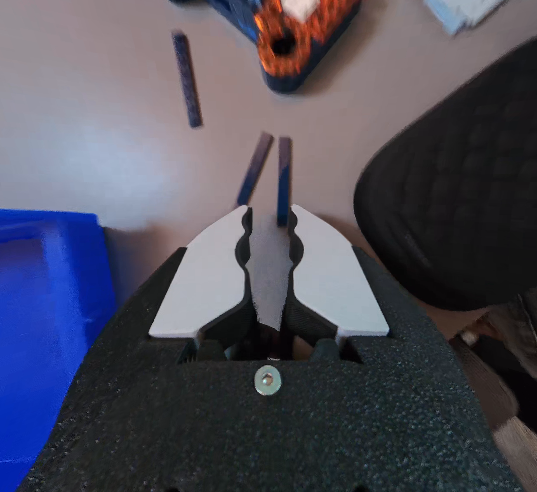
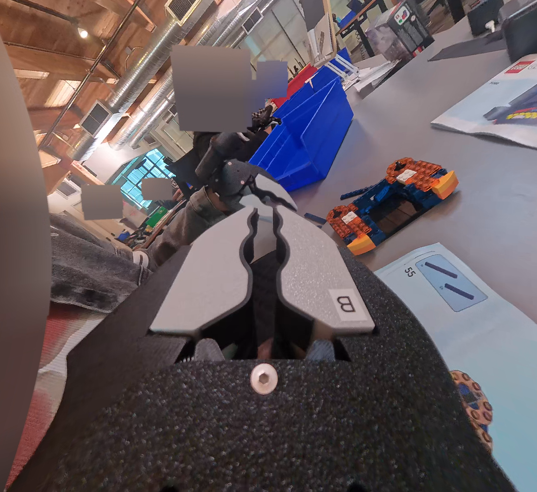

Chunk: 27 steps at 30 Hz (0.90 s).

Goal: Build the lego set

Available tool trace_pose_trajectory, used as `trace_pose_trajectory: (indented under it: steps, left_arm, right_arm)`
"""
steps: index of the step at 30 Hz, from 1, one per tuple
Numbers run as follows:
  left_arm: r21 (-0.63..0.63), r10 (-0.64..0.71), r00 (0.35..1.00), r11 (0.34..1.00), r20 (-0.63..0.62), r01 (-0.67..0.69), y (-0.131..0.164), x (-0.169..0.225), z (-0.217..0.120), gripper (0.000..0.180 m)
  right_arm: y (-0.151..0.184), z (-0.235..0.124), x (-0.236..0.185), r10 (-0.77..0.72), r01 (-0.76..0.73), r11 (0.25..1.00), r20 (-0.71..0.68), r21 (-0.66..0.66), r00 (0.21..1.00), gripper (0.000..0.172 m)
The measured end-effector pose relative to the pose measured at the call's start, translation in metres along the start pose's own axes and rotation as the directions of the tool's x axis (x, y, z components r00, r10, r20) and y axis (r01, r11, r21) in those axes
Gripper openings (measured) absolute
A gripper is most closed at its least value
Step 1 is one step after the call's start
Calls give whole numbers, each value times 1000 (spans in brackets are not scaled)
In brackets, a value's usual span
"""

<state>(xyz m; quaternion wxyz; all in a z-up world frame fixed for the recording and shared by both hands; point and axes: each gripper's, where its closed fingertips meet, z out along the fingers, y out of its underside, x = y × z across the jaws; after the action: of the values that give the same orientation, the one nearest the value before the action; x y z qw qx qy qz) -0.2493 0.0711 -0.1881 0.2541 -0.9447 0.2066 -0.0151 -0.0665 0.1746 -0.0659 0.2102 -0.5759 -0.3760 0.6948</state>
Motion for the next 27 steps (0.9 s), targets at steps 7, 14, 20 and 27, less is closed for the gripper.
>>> trace_pose_trajectory:
  steps: [7, 14, 20, 27]
  left_arm:
    - [123, -51, 995, 992, 86, 40, -65, -47, 38, 20]
    - [75, -114, 993, 991, 19, 112, -60, -58, 63, 8]
    - [217, -47, 995, 976, 85, 28, -76, -60, 41, 7]
    - [429, 343, 919, 872, -194, -235, -143, 83, -23, 7]
  right_arm:
    - [-10, -8, -7, -78, 78, 997, -6, 17, 997, 10]
    - [-15, -22, -5, -119, 121, 992, -51, 41, 992, 10]
    - [-15, -31, -3, -208, 208, 978, -42, -3, 977, 9]
    - [6, -49, -1, -717, 673, 659, -8, -336, 697, 26]
